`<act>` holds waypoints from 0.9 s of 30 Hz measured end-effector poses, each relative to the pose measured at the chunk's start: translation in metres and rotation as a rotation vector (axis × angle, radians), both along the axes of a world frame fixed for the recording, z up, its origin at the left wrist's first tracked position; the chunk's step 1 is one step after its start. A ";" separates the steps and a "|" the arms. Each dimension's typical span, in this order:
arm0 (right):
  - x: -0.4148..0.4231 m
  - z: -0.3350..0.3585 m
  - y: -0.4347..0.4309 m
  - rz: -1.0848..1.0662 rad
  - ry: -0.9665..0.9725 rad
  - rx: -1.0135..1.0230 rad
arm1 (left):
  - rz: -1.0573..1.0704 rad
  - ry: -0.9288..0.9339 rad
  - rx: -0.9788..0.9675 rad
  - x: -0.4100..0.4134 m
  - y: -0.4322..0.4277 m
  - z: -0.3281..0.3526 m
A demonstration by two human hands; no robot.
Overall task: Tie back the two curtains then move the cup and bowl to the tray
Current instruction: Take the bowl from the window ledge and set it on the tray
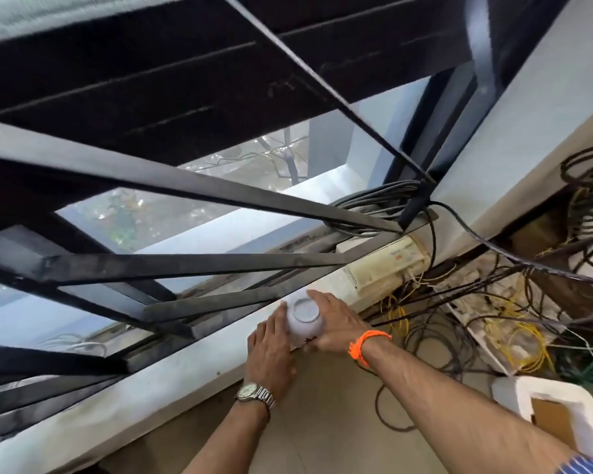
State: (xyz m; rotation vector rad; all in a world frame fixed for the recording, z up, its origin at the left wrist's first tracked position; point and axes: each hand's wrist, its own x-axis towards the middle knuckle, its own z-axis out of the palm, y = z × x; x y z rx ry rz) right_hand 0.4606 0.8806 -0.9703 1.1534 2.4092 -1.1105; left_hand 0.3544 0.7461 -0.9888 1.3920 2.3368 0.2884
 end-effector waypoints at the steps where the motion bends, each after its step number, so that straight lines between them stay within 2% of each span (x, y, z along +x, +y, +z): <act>1: 0.003 0.008 0.000 -0.008 -0.012 -0.038 | 0.006 0.014 -0.010 0.003 -0.001 0.007; 7: 0.042 0.082 -0.005 -0.147 -0.053 -0.239 | -0.097 0.073 -0.030 0.017 0.002 0.073; 12: 0.075 0.173 -0.015 -0.391 -0.002 -0.316 | -0.066 0.044 0.091 0.036 0.011 0.153; 16: 0.101 0.253 -0.029 -0.478 0.044 -0.117 | -0.031 -0.089 0.211 0.059 0.014 0.230; 20: 0.139 0.329 -0.050 -0.523 0.062 0.126 | -0.094 -0.091 0.219 0.087 0.011 0.314; 24: 0.185 0.400 -0.088 -0.681 0.065 0.239 | -0.306 -0.194 0.163 0.113 0.009 0.391; 27: 0.226 0.439 -0.121 -0.798 0.030 0.299 | -0.488 -0.179 0.152 0.145 0.008 0.439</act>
